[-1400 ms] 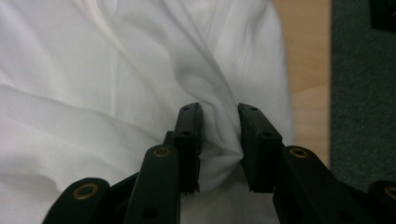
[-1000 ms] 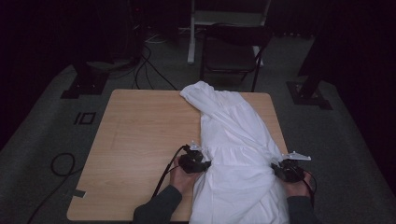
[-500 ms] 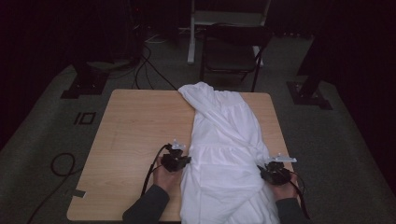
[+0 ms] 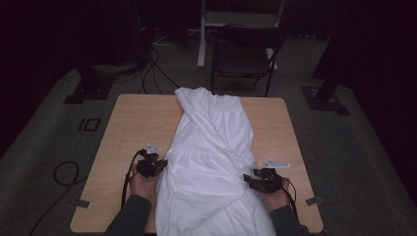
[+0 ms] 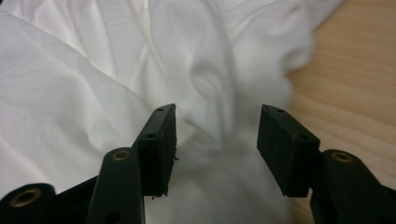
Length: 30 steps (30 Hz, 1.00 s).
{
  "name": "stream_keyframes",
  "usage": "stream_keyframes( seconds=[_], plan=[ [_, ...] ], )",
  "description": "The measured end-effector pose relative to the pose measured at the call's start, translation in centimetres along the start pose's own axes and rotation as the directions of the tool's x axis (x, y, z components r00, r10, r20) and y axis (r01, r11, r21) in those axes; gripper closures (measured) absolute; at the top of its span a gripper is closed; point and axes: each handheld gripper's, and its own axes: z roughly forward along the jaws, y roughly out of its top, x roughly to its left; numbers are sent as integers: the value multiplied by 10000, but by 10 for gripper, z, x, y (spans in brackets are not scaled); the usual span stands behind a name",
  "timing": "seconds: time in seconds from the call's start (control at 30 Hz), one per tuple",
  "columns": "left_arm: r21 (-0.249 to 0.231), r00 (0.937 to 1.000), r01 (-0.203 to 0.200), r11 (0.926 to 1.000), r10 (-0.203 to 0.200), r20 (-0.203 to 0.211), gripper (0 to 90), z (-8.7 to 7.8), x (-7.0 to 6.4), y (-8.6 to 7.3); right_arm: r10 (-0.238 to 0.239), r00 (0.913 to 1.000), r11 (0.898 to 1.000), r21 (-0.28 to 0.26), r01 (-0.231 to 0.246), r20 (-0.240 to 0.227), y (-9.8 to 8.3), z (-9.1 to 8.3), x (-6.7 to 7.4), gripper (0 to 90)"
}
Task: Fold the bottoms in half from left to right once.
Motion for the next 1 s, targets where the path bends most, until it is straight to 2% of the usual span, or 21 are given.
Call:
stream_keyframes(
  seconds=[0.1, 0.2, 0.23, 0.27, 0.33, 0.4, 0.47, 0.5, 0.53, 0.57, 0.63, 0.67, 0.7, 0.73, 0.8, 0.9, 1.0],
  plan=[
    [-55, 9997, 177, 9998, -178, -162, 874, 2, 6, 3, -40, 9997, 9998, 182, 36, 228, -1, -1, -1, 481],
    [-86, 9995, 275, 9996, -276, -136, 869, 3, 6, 3, 41, 9999, 9988, 488, -48, 144, -4, 3, -3, 514],
    [-90, 9997, 223, 9997, -224, -136, 866, 3, 5, 3, -261, 9994, 9967, 769, 242, 240, -8, 5, -2, 627],
    [-93, 9997, 228, 9997, -229, -119, 865, 3, 5, 3, -515, 9979, 9948, 897, 477, 400, -9, 3, -1, 731],
    [-99, 9997, 199, 9998, -201, -166, 864, 3, 4, 3, -772, 9939, 9919, 1070, 685, 793, -11, -3, -2, 806],
    [-125, 9996, 231, 9997, -233, -156, 863, 3, 4, 3, -602, 9903, 9922, 1159, 457, 1251, -16, -11, -8, 850],
    [-144, 9995, 294, 9995, -295, -63, 857, 3, 4, 2, -298, 9835, 9928, 1194, 84, 1786, -22, -19, -16, 851],
    [-173, 9995, 313, 9994, -313, 1, 849, 3, 4, 1, -224, 9786, 9930, 1178, -19, 2046, -24, -24, -18, 838],
    [-232, 9994, 344, 9991, -342, 65, 833, 3, 3, 1, -174, 9731, 9945, 1047, -69, 2298, -26, -29, -19, 786],
    [-257, 9993, 350, 9991, -348, 108, 807, 3, 2, 0, -112, 9715, 9970, 775, -74, 2368, -25, -33, -19, 732],
    [-385, 9993, 348, 9986, -343, 161, 765, 1, -1, -1, -340, 9810, 9994, 138, 319, 1908, -20, -40, -13, 666],
    [-454, 9991, 363, 9983, -354, 216, 742, 0, -2, -2, -467, 9858, 9989, -28, 478, 1614, -16, -41, -8, 637],
    [-454, 9991, 363, 9983, -354, 216, 721, 0, -2, -2, -467, 9858, 9989, -28, 478, 1614, -16, -41, -8, 637],
    [-633, 9988, 378, 9973, -358, 330, 699, -3, -4, -2, -753, 9925, 9967, -246, 780, 963, -5, -37, 2, 610],
    [-804, 9978, 464, 9957, -424, 504, 650, -5, -6, -4, -970, 9929, 9950, -185, 985, 694, 5, -27, 11, 576],
    [-930, 9964, 488, 9945, -421, 732, 596, -7, -9, -9, -1228, 9899, 9924, 37, 1228, 711, 17, -8, 20, 505],
    [-1040, 9952, 525, 9932, -435, 874, 556, -8, -10, -12, -1079, 9913, 9934, 469, 1045, 752, 25, 13, 20, 421]
  ],
)
